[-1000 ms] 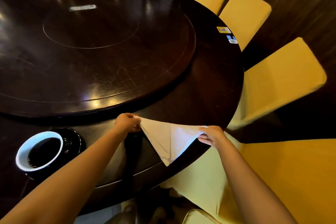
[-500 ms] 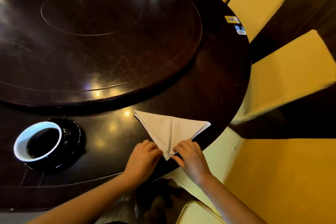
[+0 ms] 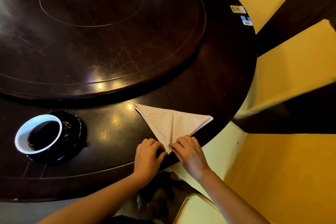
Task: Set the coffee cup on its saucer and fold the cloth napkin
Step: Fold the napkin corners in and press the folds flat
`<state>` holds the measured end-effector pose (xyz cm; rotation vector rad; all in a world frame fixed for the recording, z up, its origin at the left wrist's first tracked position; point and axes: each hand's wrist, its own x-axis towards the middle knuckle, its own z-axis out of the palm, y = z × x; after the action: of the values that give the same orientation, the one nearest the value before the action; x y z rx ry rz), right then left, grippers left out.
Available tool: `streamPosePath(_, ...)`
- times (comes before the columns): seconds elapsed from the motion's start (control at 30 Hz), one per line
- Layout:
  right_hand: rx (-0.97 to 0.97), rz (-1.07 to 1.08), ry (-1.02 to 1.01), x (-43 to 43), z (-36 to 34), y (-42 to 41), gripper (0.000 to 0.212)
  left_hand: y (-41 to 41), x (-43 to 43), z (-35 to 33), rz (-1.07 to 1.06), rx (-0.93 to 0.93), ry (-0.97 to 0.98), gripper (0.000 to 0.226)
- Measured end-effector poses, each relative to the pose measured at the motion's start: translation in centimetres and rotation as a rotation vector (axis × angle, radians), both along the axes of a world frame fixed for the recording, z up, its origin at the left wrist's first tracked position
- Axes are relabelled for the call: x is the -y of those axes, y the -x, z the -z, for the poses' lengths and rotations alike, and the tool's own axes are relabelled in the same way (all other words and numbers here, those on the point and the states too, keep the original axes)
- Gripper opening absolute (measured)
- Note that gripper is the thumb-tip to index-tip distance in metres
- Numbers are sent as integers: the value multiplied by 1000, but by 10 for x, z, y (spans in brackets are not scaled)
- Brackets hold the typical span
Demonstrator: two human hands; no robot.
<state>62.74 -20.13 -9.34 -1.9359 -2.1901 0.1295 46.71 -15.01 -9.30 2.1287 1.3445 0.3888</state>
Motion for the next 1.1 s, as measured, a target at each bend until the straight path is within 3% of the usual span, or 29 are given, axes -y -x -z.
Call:
streamPosePath(0.23, -23, -61, 130, -4, 2, -4, 35, 0, 2, 3, -16, -2, 11, 14)
streamPosePath(0.43, -8, -30, 44, -5, 3, 0, 28, 0, 3, 4, -26, 6, -1, 12)
streamPosePath(0.57, -1, -34, -23, -4, 5, 6, 10, 0, 4, 5, -34, 10, -9, 13)
streamPosePath(0.7, 7, -24, -17, -2, 7, 10, 23, 0, 4, 5, -33, 3, -17, 14)
streamPosePath(0.83, -12, -43, -4, 1, 11, 10, 11, 1, 3, 5, -32, -3, 1, 14)
streamPosePath(1.0, -35, -14, 28, 1, 11, 12, 10, 2, 3, 3, -24, 31, 34, 15)
streamPosePath(1.1, -145, -4, 27, 6, 10, 12, 13, 8, 0, -4, -1, 87, -10, 21)
